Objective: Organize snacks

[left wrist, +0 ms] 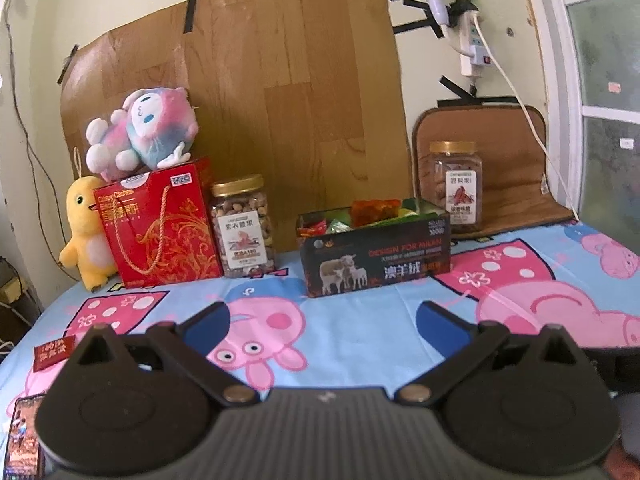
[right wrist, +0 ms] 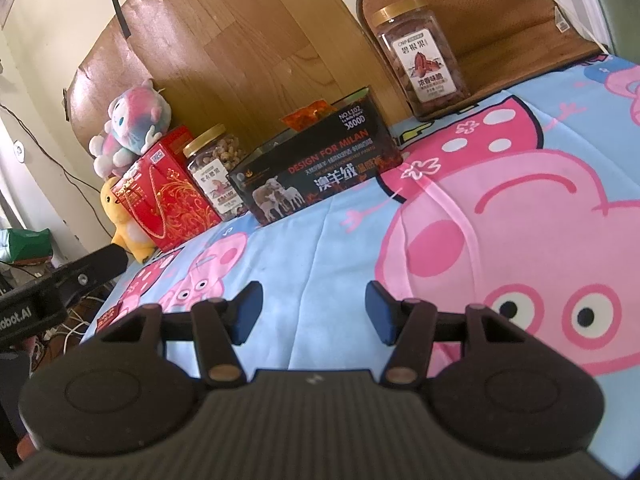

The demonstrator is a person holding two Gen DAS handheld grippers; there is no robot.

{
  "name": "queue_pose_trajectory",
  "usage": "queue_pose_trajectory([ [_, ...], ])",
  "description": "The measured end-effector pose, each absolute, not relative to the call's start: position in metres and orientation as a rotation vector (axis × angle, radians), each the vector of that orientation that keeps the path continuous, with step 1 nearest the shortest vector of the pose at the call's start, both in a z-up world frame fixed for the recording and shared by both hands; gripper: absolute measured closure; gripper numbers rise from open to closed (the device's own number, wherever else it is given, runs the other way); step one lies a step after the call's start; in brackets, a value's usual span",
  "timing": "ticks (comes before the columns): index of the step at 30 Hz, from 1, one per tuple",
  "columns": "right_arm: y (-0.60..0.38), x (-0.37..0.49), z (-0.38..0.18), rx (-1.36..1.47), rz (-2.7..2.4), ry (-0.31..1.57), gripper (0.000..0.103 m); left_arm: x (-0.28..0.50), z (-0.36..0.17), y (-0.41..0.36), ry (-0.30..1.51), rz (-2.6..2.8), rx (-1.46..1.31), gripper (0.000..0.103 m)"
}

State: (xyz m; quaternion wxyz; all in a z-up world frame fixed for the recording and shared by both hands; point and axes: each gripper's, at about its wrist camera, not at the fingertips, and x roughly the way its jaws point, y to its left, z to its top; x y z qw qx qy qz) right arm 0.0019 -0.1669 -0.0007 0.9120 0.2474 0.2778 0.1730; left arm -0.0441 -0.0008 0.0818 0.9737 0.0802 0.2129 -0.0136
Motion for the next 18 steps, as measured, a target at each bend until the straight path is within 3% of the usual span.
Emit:
queue_pose_trajectory([
  [18, -0.17, -0.003, 0.011, 0.518, 0.369, 0.548, 0.044, -0.038, 0.085, -0.004, 0.496, -0.032, 0.167, 0.0],
])
